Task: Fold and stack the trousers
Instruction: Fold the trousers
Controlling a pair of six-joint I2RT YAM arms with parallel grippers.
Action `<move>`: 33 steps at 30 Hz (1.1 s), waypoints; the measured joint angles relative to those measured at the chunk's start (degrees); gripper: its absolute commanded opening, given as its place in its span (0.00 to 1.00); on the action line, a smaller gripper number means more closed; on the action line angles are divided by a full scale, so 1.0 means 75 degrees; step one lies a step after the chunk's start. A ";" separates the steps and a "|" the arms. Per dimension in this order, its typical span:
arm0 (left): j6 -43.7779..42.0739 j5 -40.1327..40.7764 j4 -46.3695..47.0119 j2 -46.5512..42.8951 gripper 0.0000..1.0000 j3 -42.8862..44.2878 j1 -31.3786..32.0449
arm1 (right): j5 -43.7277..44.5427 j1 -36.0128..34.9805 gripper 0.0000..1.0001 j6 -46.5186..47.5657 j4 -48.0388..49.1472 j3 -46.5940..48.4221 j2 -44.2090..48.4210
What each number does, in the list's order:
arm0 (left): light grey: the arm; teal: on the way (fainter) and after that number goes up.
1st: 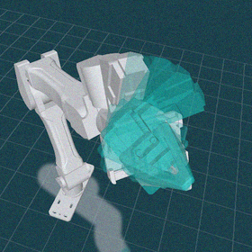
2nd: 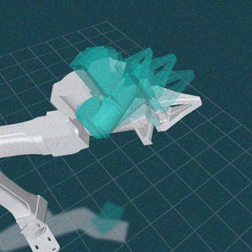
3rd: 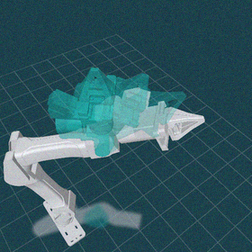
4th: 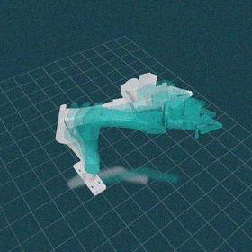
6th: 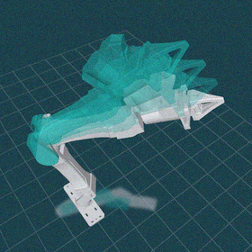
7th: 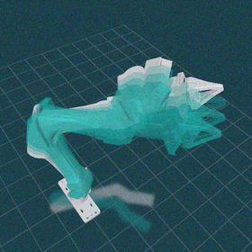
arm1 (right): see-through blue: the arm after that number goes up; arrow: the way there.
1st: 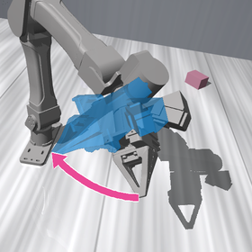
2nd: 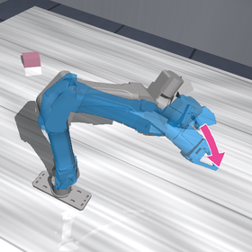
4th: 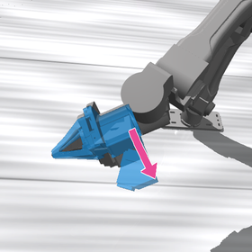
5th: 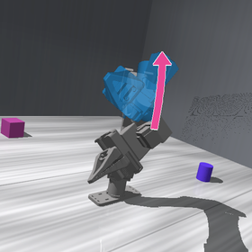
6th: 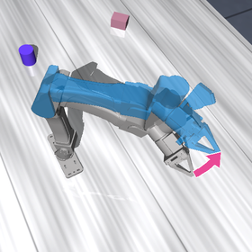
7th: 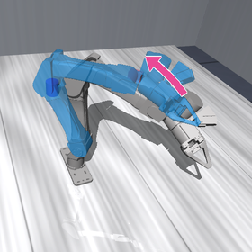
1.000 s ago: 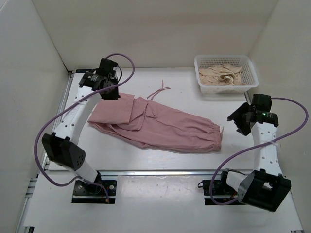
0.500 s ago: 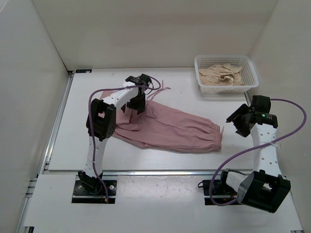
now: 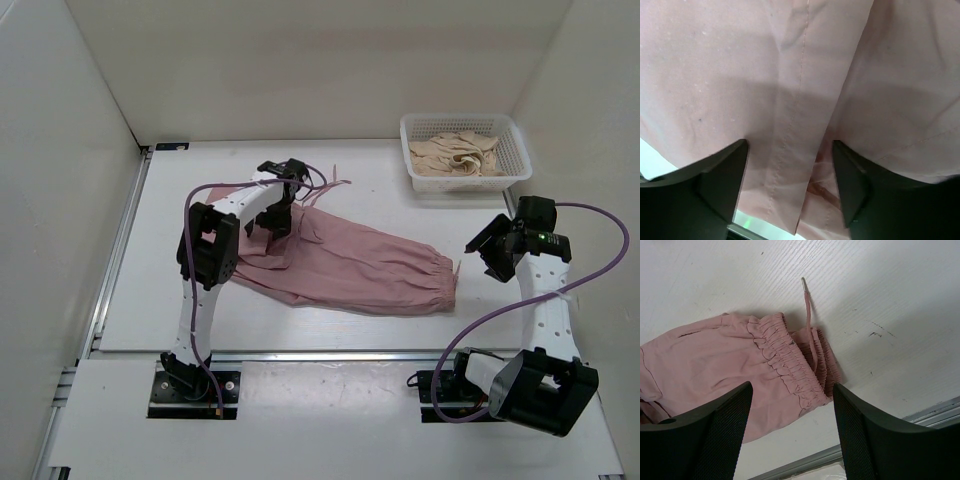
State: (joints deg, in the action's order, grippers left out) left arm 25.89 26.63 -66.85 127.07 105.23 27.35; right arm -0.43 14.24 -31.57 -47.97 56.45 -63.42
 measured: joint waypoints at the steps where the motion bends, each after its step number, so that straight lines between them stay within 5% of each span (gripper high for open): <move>1: 0.0003 0.0006 0.0006 0.0000 0.69 -0.0015 0.0000 | -0.0003 0.0000 0.70 0.0009 0.0000 0.0000 0.0000; 2: 0.0000 0.0015 0.0006 0.0000 0.47 -0.0041 0.0000 | -0.0003 -0.0003 0.70 0.0012 0.0000 0.0000 0.0000; 6: -0.0029 0.0210 -0.0073 0.0000 0.10 -0.0111 -0.0012 | -0.0006 0.0000 0.70 0.0050 0.0000 0.0000 0.0000; 12: -0.0332 0.0379 -0.0493 -0.0361 0.10 0.0038 -0.0242 | -0.0032 0.0000 0.70 0.0070 0.0006 0.0000 0.0000; 23: -0.1367 -0.0711 -0.0557 -0.2903 0.10 0.0988 -0.1020 | -0.0087 0.0000 0.70 0.0070 0.0009 0.0000 0.0157; 33: -0.1676 -0.1818 -0.0449 -0.3028 0.10 0.0988 -0.0807 | -0.0169 -0.0003 0.70 0.0070 0.0009 0.0000 0.0157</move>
State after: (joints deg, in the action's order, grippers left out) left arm 13.32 12.99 -70.22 104.36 112.64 21.30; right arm -1.69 14.22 -31.05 -47.90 56.45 -62.24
